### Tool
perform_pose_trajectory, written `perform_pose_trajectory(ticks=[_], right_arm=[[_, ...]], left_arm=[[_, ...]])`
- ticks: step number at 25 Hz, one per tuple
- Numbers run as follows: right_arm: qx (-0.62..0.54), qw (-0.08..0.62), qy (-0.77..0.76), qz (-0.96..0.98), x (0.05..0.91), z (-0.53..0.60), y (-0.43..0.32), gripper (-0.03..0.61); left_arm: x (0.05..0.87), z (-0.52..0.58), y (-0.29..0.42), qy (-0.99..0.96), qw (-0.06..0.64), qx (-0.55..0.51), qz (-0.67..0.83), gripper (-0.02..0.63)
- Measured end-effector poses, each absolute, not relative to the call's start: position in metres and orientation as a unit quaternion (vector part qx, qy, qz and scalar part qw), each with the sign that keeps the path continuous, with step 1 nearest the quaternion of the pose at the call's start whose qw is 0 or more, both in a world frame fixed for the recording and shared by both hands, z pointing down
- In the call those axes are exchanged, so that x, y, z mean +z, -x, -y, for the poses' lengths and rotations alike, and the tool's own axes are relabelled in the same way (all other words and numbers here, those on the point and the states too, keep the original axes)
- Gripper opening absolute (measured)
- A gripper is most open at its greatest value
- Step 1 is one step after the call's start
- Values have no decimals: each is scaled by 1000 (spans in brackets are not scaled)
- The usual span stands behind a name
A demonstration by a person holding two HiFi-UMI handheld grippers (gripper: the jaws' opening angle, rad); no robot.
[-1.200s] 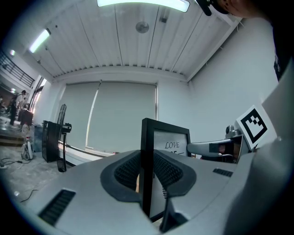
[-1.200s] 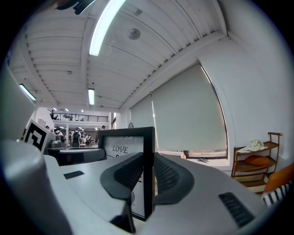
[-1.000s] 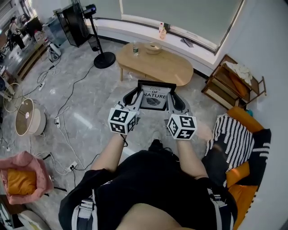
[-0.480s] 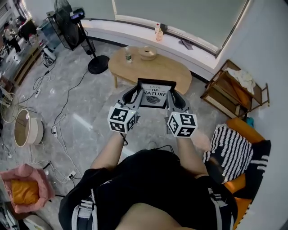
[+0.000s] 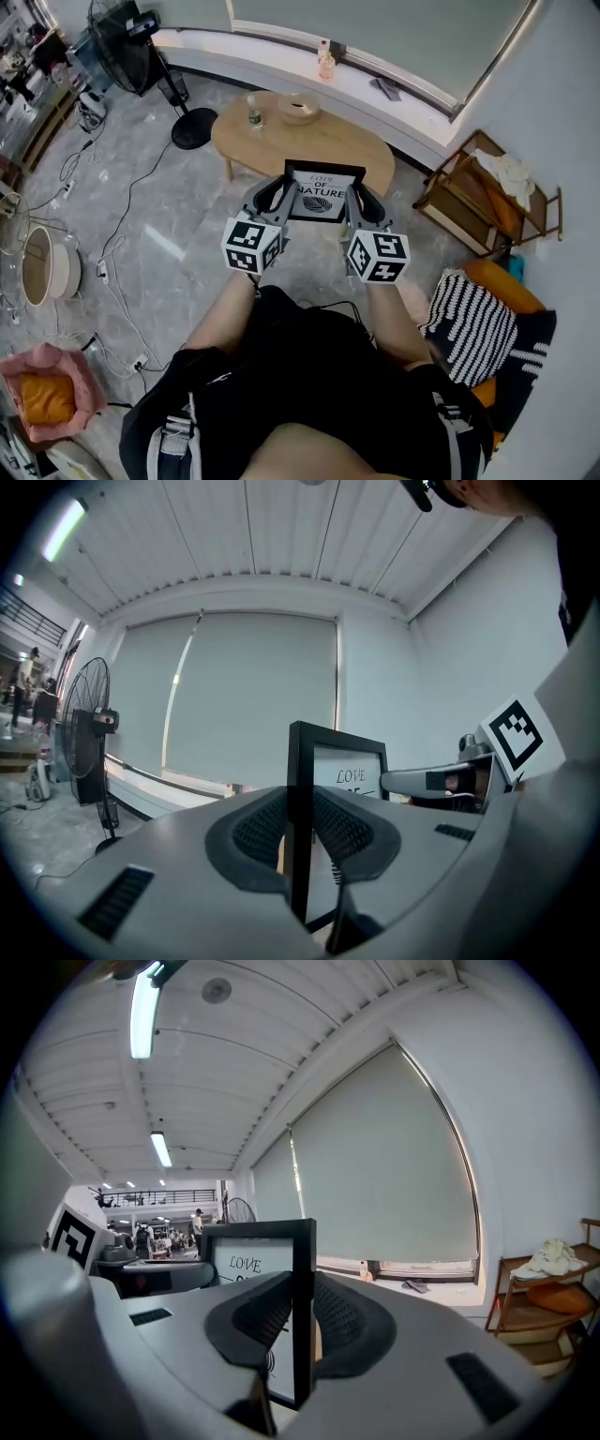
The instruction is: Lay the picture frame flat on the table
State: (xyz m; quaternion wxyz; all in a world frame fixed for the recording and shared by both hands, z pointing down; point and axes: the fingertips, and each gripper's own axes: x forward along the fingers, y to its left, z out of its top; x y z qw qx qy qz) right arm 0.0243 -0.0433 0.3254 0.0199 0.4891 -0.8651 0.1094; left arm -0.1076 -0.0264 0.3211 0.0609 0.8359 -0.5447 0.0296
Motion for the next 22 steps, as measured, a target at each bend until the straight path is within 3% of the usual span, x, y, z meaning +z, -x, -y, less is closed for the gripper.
perform_pose_trajectory(ticks=[12,22], right_arm=[[131,34,-494,859,362,156,-11,87],[150,50,-527,835,376,344,18,87]], left_arm=[[358,143,122,-840,81,39,535,97],[375,339,151,-863,107,46,492,97]])
